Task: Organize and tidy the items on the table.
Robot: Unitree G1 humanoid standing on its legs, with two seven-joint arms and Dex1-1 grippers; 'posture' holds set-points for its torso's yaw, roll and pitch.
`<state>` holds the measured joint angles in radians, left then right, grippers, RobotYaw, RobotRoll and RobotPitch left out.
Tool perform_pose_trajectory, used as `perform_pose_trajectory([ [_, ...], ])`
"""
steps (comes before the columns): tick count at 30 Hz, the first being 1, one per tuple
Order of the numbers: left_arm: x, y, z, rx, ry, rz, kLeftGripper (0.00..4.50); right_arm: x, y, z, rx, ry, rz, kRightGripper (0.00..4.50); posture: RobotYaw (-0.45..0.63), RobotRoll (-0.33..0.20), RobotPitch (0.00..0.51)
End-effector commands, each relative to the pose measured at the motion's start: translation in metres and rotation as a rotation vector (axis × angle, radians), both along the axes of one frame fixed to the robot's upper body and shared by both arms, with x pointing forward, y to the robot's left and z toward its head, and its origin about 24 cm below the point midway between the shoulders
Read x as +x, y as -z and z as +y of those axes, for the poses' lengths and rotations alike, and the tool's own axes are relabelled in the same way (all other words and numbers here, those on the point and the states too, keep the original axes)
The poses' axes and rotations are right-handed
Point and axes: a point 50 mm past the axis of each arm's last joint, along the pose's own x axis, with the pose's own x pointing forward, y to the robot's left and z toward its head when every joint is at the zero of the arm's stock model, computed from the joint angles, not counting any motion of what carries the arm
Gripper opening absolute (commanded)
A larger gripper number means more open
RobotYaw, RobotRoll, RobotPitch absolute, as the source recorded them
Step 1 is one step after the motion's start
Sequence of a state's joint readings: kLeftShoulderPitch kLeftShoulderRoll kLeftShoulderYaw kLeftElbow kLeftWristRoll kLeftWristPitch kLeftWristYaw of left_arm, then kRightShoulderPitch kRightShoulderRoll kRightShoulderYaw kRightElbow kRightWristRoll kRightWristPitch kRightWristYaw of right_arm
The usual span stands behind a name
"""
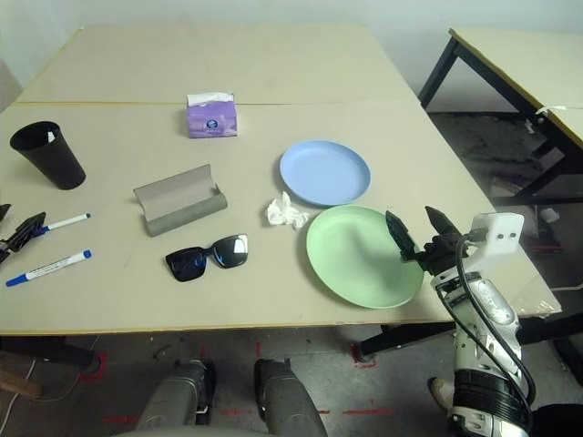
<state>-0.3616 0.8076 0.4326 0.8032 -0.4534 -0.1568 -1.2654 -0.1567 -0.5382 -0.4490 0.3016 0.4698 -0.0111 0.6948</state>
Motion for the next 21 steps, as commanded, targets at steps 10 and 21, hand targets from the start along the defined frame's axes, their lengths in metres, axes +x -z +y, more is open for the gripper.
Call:
perform_pose_trajectory([
  [10, 0.007, -0.01, -0.045, 0.162, 0.532, 0.118, 4.5, 0.003, -0.007, 0.007, -0.047, -0.104, 0.024, 4.47, -0.02, 0.0, 0.15],
  [21, 0.013, -0.002, -0.054, 0.19, 0.575, 0.1, 4.5, 0.003, -0.033, 0.014, -0.117, -0.074, 0.078, 4.47, -0.05, 0.0, 0.153],
])
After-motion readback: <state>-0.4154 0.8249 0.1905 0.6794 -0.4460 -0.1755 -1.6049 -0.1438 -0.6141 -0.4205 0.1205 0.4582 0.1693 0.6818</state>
